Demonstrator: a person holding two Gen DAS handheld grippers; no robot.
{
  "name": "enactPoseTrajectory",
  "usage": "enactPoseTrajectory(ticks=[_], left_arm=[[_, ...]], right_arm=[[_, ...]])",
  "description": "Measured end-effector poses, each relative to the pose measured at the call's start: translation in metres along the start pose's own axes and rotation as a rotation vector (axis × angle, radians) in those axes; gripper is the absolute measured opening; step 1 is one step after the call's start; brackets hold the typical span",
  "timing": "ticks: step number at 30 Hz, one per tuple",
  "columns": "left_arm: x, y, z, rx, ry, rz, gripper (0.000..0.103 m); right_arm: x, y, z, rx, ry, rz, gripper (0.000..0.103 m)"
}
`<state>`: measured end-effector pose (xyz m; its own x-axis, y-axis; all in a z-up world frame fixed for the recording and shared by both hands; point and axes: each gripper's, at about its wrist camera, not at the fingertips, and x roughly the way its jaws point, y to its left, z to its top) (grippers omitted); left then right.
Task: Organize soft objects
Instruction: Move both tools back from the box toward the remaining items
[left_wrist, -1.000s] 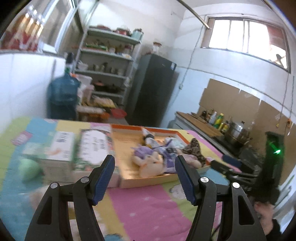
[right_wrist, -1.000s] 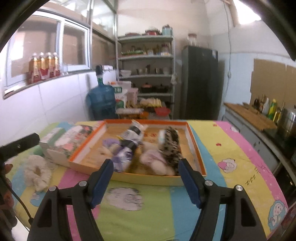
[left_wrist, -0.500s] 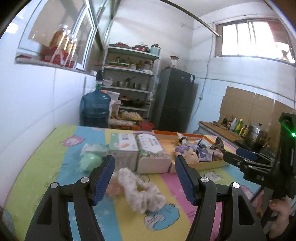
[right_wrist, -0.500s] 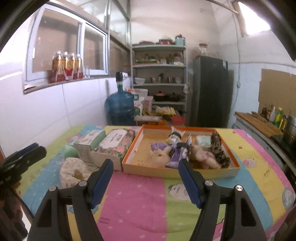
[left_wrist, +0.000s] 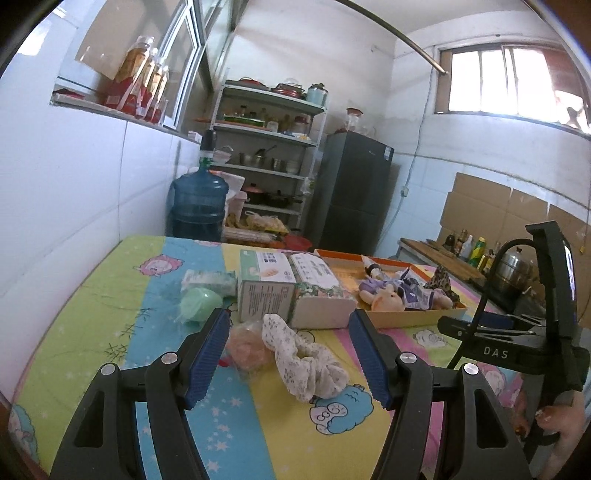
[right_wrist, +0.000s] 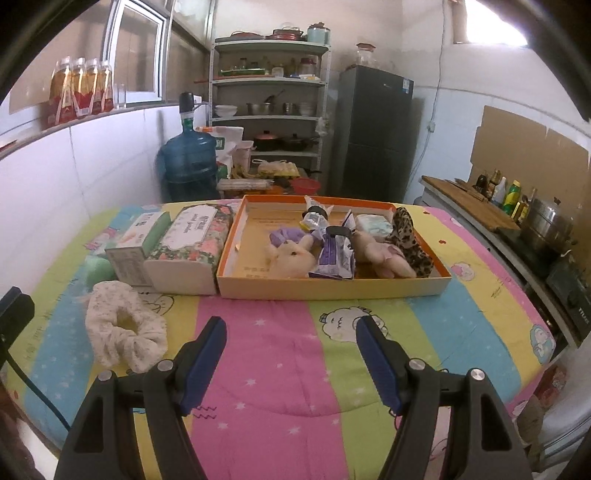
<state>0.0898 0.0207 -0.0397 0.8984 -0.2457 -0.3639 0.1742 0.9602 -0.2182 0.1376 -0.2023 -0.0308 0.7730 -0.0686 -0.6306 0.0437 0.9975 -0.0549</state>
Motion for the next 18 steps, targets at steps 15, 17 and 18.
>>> enactPoseTrajectory(ticks=[15,17,18], left_arm=[[0.0,-0.001,-0.002,0.005,0.009,0.034,0.069],[0.0,0.005,-0.003,-0.008,0.013,0.047,0.069],[0.0,0.006,-0.003,-0.012,0.014,0.051,0.069]], right_arm=[[-0.021,0.001,-0.005,-0.033,-0.169,0.198,0.072],[-0.016,0.006,-0.008,-0.07,-0.159,0.242,0.072],[-0.012,0.009,-0.009,-0.078,-0.144,0.254,0.072]])
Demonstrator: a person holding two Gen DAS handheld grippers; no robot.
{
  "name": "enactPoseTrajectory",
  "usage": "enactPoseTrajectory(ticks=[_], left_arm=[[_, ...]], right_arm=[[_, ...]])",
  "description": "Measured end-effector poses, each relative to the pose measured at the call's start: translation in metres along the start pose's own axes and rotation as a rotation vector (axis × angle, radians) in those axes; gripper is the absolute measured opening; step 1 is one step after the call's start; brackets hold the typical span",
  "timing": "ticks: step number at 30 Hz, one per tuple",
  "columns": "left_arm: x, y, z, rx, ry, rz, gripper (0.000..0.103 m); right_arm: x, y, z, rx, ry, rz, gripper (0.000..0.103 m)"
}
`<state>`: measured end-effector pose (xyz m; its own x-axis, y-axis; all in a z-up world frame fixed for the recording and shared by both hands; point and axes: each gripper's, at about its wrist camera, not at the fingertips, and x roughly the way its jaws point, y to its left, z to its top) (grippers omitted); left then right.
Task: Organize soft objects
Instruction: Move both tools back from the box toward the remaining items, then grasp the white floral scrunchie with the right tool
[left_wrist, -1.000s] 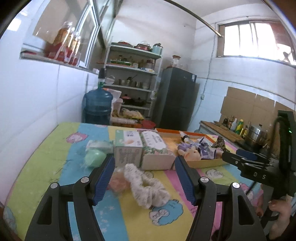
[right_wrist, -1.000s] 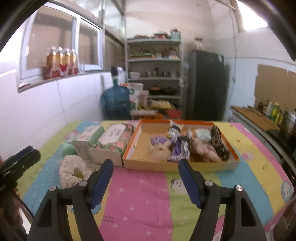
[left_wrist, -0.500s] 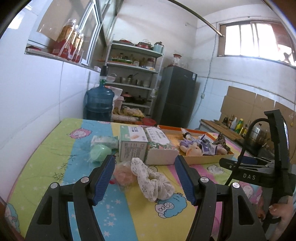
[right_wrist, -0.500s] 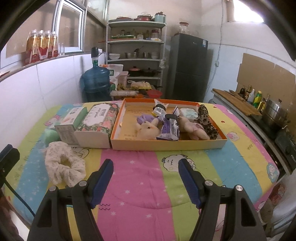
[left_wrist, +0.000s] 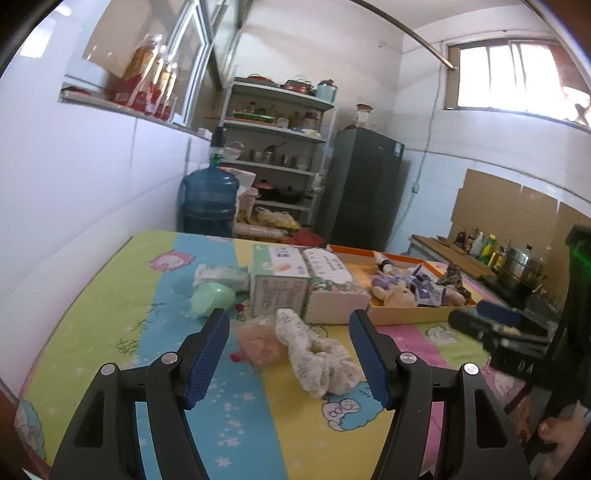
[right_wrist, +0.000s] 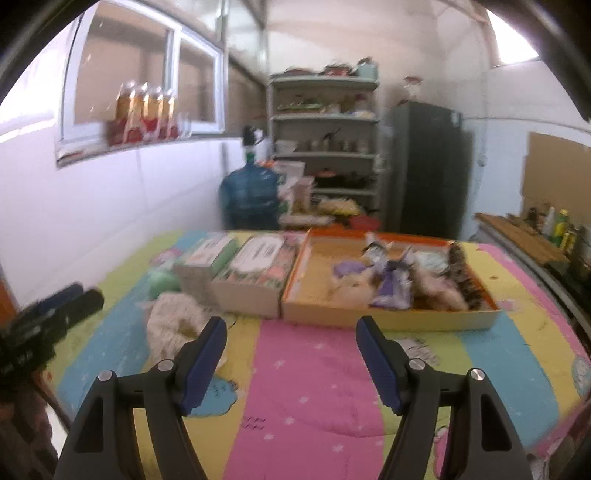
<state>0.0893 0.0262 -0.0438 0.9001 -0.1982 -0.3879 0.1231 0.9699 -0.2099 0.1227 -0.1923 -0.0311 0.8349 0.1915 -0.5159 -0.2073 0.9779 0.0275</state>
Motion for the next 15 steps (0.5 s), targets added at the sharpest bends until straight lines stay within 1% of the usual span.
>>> enactPoseTrajectory(ticks=[3,7,12,15], left_arm=[[0.0,0.009,-0.001,-0.016,0.002,0.018,0.069],[-0.001,0.02,-0.004,-0.033,0.001,0.04,0.069],[0.001,0.036,-0.006,-0.053,0.004,0.072,0.069],[0.002,0.044,-0.007,-0.052,0.008,0.085,0.069]], right_arm=[[0.014,0.009,-0.007,-0.017,0.043,0.062,0.072],[0.029,0.03,-0.013,-0.07,0.081,0.116,0.072],[0.047,0.058,-0.017,-0.108,0.118,0.228,0.072],[0.059,0.074,-0.018,-0.143,0.133,0.253,0.072]])
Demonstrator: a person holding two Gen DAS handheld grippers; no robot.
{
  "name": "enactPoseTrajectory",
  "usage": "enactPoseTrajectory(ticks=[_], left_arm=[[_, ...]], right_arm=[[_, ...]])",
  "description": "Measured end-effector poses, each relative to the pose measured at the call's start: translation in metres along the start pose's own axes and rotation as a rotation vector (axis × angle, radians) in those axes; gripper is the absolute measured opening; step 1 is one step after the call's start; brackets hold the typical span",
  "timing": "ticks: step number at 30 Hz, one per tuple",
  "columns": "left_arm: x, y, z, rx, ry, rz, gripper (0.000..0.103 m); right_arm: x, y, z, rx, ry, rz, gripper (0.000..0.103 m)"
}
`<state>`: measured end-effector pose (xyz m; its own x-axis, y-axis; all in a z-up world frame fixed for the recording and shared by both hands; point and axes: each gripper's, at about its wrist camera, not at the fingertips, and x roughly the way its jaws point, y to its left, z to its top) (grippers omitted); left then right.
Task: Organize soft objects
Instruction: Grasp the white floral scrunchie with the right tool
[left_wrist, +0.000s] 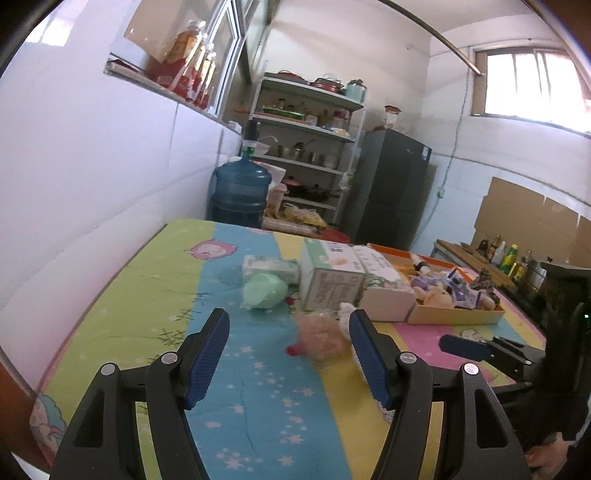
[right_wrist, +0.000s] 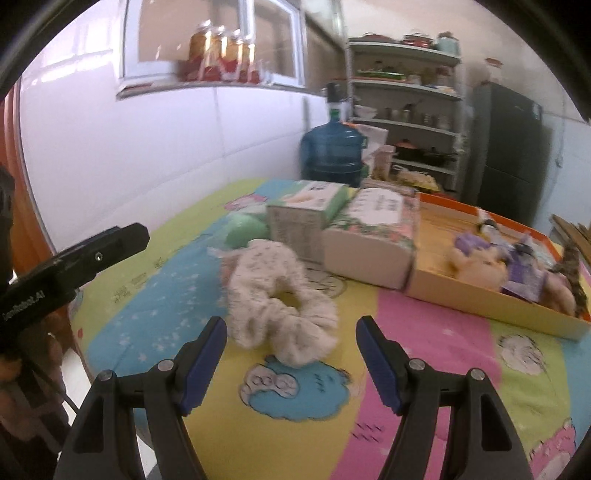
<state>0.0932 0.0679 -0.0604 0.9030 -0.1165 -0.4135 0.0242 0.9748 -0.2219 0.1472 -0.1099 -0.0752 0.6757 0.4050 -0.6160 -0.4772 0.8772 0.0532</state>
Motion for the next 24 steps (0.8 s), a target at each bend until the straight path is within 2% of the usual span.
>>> enactPoseTrajectory(ticks=[4,9,11,16,20,24], left_arm=[[0.004,0.008,-0.002,0.006,0.015,0.01,0.069],[0.014,0.018,-0.005,-0.012,0.039,0.003,0.069],[0.018,0.019,-0.005,-0.013,0.047,-0.002,0.069],[0.031,0.016,-0.005,0.0,0.076,-0.022,0.069],[0.045,0.009,-0.004,0.027,0.111,-0.044,0.069],[0.059,-0.002,-0.006,0.058,0.149,-0.079,0.069]], right_arm=[[0.02,0.006,0.002,-0.014,0.037,0.031,0.072],[0.039,0.003,0.002,-0.01,0.08,0.03,0.072],[0.044,0.0,0.003,-0.003,0.091,0.037,0.068],[0.051,-0.007,0.001,0.023,0.085,0.054,0.032],[0.047,-0.013,-0.003,0.046,0.052,0.063,0.025],[0.033,-0.018,-0.006,0.049,0.006,0.031,0.024]])
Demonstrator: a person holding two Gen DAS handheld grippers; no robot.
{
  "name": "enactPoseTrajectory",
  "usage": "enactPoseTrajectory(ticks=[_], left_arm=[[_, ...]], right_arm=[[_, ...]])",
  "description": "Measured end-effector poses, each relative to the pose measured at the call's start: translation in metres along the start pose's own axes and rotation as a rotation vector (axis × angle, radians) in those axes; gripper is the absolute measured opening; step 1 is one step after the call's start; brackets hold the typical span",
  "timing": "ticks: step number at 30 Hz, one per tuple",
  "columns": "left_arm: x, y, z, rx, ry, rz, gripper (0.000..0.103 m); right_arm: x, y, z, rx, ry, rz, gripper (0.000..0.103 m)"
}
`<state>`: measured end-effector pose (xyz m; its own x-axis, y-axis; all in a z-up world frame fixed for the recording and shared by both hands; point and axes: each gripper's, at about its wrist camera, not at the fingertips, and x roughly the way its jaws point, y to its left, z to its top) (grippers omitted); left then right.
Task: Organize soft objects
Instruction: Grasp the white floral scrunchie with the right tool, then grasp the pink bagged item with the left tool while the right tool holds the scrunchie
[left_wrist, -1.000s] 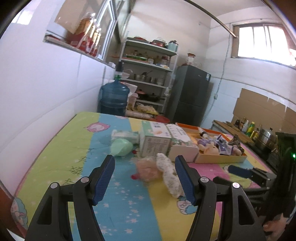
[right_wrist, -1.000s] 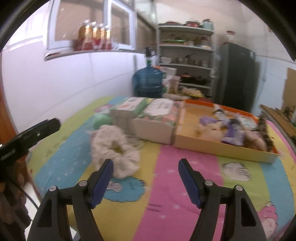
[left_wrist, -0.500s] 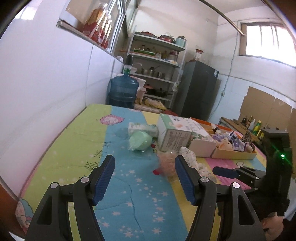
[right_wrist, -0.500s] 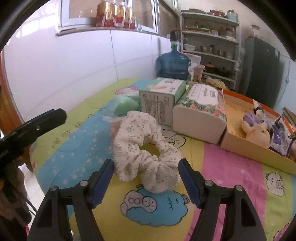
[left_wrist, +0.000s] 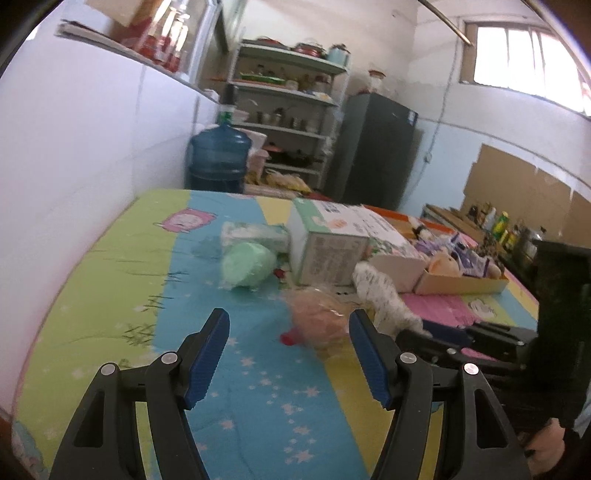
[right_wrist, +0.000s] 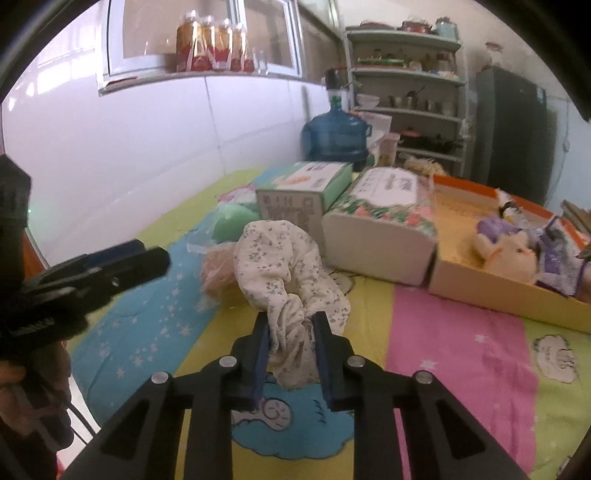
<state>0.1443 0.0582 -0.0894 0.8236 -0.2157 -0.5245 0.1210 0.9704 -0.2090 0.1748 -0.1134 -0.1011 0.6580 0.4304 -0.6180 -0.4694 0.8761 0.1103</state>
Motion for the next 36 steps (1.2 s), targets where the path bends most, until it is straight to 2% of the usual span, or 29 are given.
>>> enactPoseTrajectory(ticks=[3,9,18,19,25,36], left_arm=[[0.013,-0.009,0.002,0.028,0.034,-0.032,0.069],[0.042,-0.023,0.009,0.079,0.112,-0.048,0.069],[0.074,-0.019,0.011,-0.007,0.19,-0.044,0.069],[0.074,-0.019,0.009,-0.012,0.194,-0.049,0.066],[0.068,-0.018,0.006,-0.046,0.158,-0.059,0.057],[0.045,-0.037,0.004,-0.02,0.091,-0.066,0.057]], right_arm=[[-0.013,-0.007,-0.001,0.013,-0.033,-0.021,0.024],[-0.027,-0.019,-0.003,0.047,-0.06,-0.017,0.024],[-0.027,-0.029,-0.008,0.086,-0.061,0.002,0.024],[-0.026,-0.029,-0.008,0.088,-0.061,0.003,0.024],[-0.029,-0.035,-0.011,0.101,-0.071,0.008,0.024],[-0.039,-0.041,-0.013,0.116,-0.09,-0.004,0.024]])
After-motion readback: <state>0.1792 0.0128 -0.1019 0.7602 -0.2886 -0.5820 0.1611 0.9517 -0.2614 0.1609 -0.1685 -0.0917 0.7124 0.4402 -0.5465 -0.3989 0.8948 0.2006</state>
